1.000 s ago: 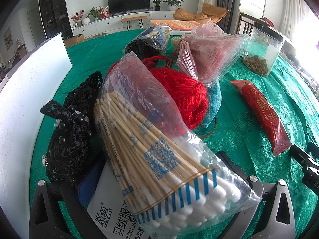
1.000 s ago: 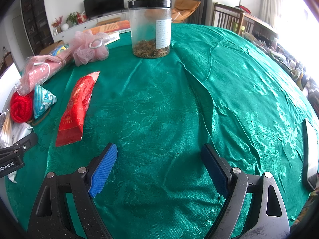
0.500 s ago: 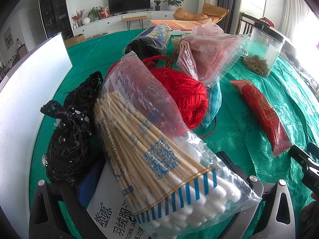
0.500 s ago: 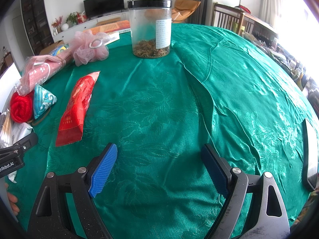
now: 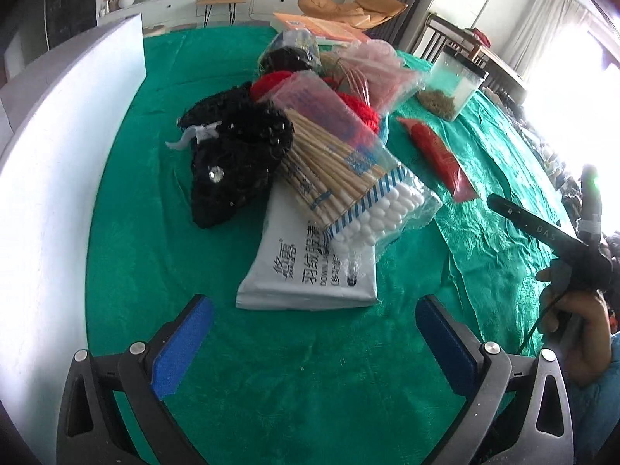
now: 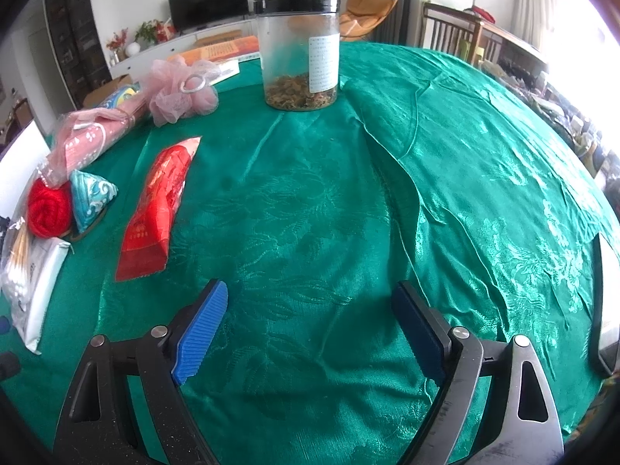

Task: Organize soft objects
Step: 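Grasp the red snack wrapper with the right tool while the left tool approaches the black fabric, then grasp the black knit fabric with the left tool while the right tool holds the red wrapper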

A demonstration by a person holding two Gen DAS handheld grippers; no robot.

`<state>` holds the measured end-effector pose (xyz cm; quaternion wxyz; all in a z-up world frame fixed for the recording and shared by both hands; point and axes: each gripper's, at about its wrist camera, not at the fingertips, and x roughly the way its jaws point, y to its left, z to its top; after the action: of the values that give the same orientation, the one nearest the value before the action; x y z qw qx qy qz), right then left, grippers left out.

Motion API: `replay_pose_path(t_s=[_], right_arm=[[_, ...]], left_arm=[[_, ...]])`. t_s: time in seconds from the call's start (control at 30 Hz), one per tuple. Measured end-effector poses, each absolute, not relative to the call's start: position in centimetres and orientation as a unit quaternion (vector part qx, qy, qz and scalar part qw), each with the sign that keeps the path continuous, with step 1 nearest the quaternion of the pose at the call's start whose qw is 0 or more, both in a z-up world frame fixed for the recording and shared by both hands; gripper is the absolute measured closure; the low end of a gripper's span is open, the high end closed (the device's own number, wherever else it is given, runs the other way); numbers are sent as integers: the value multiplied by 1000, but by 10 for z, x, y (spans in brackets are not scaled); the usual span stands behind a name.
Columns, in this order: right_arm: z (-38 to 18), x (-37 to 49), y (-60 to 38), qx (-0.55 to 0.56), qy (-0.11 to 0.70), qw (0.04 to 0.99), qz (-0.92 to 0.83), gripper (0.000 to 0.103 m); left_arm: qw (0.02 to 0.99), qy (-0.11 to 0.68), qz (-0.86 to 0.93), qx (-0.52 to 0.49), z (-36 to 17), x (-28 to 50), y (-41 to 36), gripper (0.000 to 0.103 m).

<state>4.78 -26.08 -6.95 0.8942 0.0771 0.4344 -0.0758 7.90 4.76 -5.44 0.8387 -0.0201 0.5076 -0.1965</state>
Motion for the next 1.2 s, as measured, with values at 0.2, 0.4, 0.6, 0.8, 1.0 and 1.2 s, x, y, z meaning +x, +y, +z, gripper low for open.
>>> replay_pose_path(t_s=[0.2, 0.4, 0.6, 0.8, 1.0, 1.2], right_arm=[[-36, 91, -229, 83, 447, 889, 49, 15], [-59, 136, -202, 49, 500, 862, 64, 22], [-71, 133, -192, 49, 510, 855, 75, 75], [-57, 89, -211, 76, 477, 873, 68, 76], [-44, 63, -227, 111, 457, 879, 73, 76], [-23, 51, -242, 138, 438, 885, 74, 76]], left_arm=[[849, 492, -190, -16, -39, 89, 44, 0], [857, 477, -194, -37, -22, 85, 63, 0], [848, 489, -176, -106, -27, 112, 83, 0], [828, 505, -130, -207, -50, 163, 100, 5], [799, 513, -124, -289, -74, 189, 119, 62], [837, 464, -152, -249, -34, 156, 121, 71]])
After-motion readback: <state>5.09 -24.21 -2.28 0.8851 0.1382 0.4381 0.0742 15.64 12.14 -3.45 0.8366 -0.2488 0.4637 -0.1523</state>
